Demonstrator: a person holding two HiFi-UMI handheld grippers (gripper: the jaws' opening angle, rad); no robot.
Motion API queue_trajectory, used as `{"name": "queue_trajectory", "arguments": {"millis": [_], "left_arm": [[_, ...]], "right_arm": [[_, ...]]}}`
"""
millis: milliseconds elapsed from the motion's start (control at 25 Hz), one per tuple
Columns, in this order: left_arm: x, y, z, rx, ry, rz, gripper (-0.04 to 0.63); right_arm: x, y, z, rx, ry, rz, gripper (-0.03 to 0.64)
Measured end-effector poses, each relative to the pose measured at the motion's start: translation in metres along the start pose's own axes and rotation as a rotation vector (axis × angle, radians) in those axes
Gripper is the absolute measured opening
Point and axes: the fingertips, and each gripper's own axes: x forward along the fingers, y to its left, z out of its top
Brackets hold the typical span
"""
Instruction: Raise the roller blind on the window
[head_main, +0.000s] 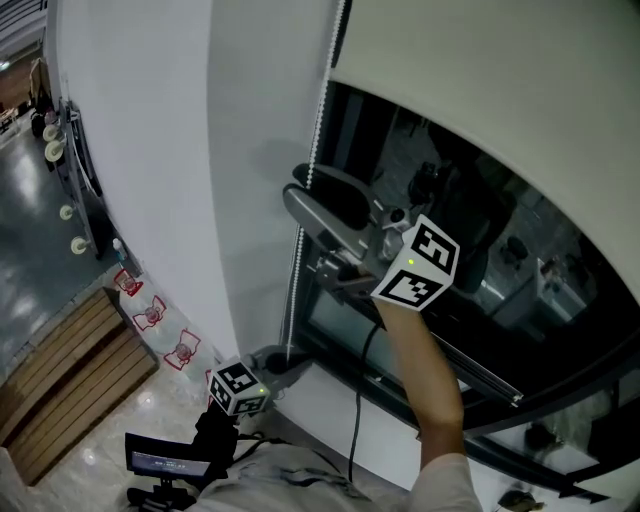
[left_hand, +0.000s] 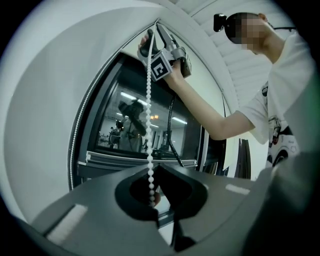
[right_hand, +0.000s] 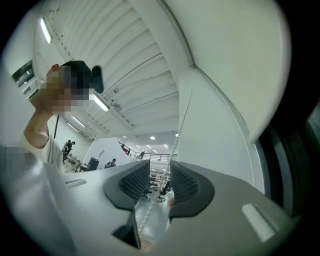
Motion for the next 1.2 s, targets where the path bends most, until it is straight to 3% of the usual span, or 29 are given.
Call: {"name": "queue_trajectory", "arguments": {"millis": [400,760,840,920,1200], "left_arm": [[0.002,0.002,0.009,-0.010,-0.001,0.001,-0.002],[-0.002,0.001,-0.001,-0.002,-0.009,0.007,-0.002],[-0.002,0.002,-0.001,-0.003,-0.010,0.008,-0.002],[-0.003,0.002,-0.002,-0.003,-0.009,0.010,-0.002],[-0.005,0.003,-0.005,-0.005,-0.006,0.011,-0.002]], "right_arm": [[0.036,-0.028,0.085,-0.108,-0.061,0.024,0.107],[0.054,-0.025,0.129,-0.196,-0.085,0.031,0.104],[0.056,-0.028,0.134,-0.196,-0.097,0.012,0.083],[0.053,-0.032,0.135,-0.172,-0.113,-0.028,0.017],[0.043,-0.040,0.130,-0.062,-0.130,-0.087,0.011]]}}
